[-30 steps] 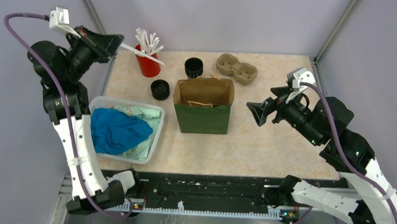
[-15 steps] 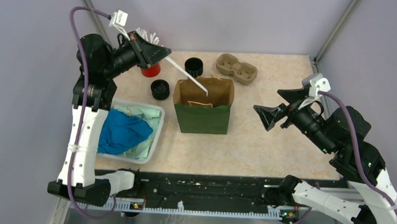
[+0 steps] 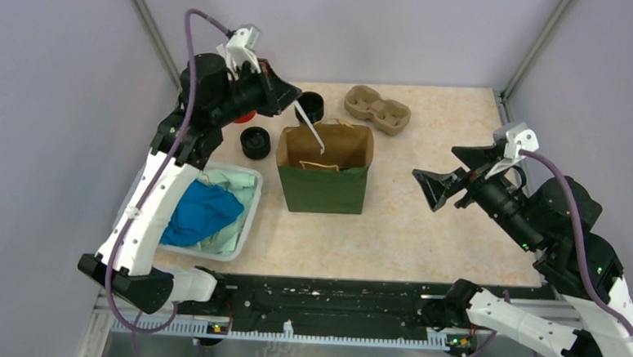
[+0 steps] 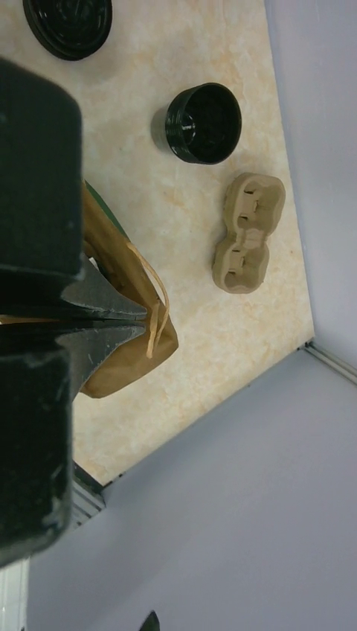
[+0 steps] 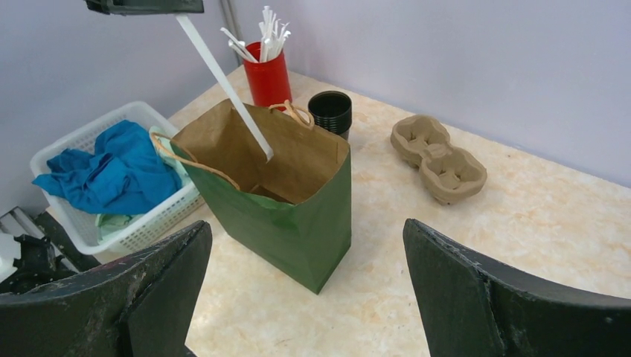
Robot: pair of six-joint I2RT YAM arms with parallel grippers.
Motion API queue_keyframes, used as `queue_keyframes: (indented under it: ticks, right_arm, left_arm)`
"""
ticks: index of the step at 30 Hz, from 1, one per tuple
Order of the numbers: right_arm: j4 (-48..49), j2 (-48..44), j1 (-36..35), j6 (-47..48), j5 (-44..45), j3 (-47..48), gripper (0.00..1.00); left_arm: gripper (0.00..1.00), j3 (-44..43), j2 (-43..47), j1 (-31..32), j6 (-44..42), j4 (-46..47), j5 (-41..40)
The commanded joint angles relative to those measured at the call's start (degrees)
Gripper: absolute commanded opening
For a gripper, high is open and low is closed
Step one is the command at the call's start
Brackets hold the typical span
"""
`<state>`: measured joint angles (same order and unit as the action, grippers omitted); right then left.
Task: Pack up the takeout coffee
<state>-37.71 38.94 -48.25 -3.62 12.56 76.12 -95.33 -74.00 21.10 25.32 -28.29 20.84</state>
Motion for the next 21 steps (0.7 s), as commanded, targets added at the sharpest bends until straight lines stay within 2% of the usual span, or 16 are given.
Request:
queue_keyframes:
  ticks: [1,3,6,11,15,21]
  right_arm:
    - [0.3,-0.2,-0.2,-0.5,3.0,1.6,0.99]
    - [0.0,-0.1,-0.1,-3.2,6.0,2.3,0.99]
    - [-1.8,0.3,-0.1,-8.5,11.0,4.3,0.99]
    - [-4.7,1.3,-0.2,-12.4,15.1,9.4,0.99]
    - [-4.4,2.4,-0.2,-11.3,16.5,12.7,0.99]
    - [-5.6,5.4,-0.1,-9.3,17.7,20.7,0.99]
  left_arm:
    - [0.00,1.6,-0.9,4.5,-6.4,-0.8,-12.3]
    - [0.02,2.5,-1.0,4.9,-7.9,-1.1,-13.5]
    - [0.15,2.7,-1.4,5.2,-8.9,-2.6,-15.2]
    - [0.66,1.3,0.1,5.1,-9.1,-3.2,-14.2]
    - [0.97,-1.2,2.5,5.2,-9.4,-3.2,-13.7]
    - [0.99,-9.3,4.1,5.2,-9.1,-1.4,-12.8]
